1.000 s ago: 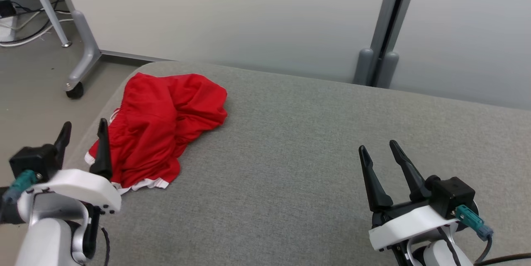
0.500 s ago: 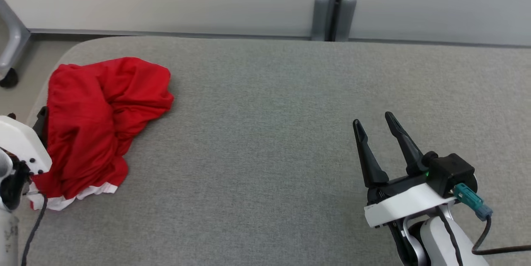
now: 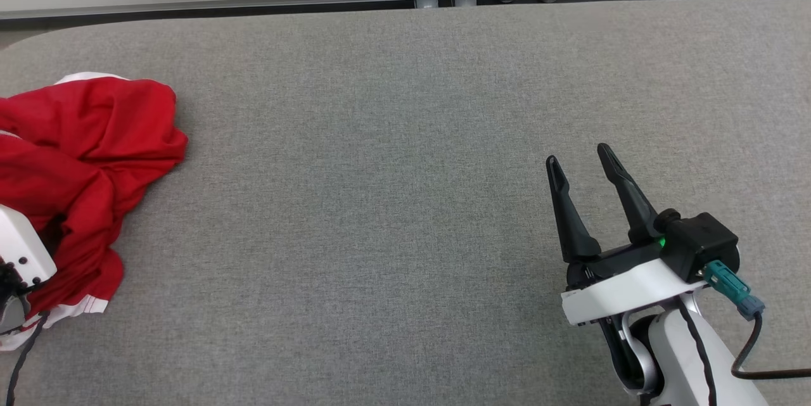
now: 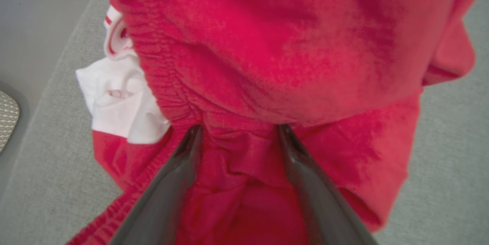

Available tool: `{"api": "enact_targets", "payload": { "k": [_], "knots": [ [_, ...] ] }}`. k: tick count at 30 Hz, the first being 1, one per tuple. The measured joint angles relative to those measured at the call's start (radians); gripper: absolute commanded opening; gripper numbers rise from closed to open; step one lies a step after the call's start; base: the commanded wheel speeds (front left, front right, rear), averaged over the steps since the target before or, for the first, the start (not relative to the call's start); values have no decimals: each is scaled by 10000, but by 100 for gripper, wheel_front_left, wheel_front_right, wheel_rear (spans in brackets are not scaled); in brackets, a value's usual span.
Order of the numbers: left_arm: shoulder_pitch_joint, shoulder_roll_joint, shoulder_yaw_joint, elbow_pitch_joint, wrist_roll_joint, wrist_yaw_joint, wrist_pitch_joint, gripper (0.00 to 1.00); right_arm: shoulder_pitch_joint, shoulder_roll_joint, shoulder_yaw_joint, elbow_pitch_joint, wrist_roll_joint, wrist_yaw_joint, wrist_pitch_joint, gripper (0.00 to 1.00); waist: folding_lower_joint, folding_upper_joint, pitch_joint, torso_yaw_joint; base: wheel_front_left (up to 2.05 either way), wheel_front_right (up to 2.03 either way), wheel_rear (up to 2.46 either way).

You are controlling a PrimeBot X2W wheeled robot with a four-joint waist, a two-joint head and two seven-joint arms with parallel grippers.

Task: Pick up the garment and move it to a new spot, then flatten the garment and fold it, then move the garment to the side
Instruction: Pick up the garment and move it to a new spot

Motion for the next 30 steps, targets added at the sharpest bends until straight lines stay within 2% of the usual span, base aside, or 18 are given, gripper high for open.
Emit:
{"api": "enact_targets", "payload": {
  "k": [1,2,3,4,11,17,25,30],
  "knots": [
    [-13,6,-46,77,-38,0,-40,82,-35,2,-10,-2,0,0,0,100,0,0,52,-34,0,0,0],
    [-40,15,-84,142,-63,0,-125,55,-43,2,-17,-6,0,0,2,100,0,0,89,-59,0,0,0],
    [-62,40,-128,190,-90,-2,-261,18,-43,2,-31,-4,0,0,0,100,0,0,114,-74,0,0,0],
    [-100,69,-190,247,-90,-2,-401,0,-43,2,-46,-4,0,0,0,100,0,0,123,-77,0,0,0],
    [-208,198,-878,385,-96,-15,-1248,0,-39,10,-65,113,2,0,0,100,0,0,-204,4,0,0,0],
    [-244,566,-1724,-222,-222,-17,-1653,0,128,44,15,234,169,0,0,100,0,0,-883,24,0,0,0],
    [-235,830,-3026,-2176,-366,-31,-1530,0,595,86,59,366,489,0,2,100,0,0,-1953,-203,0,0,0],
    [12,782,-3572,-4082,-360,-29,-1227,0,681,100,36,280,759,0,2,100,0,0,-2372,-837,0,0,0]
  ]
}}
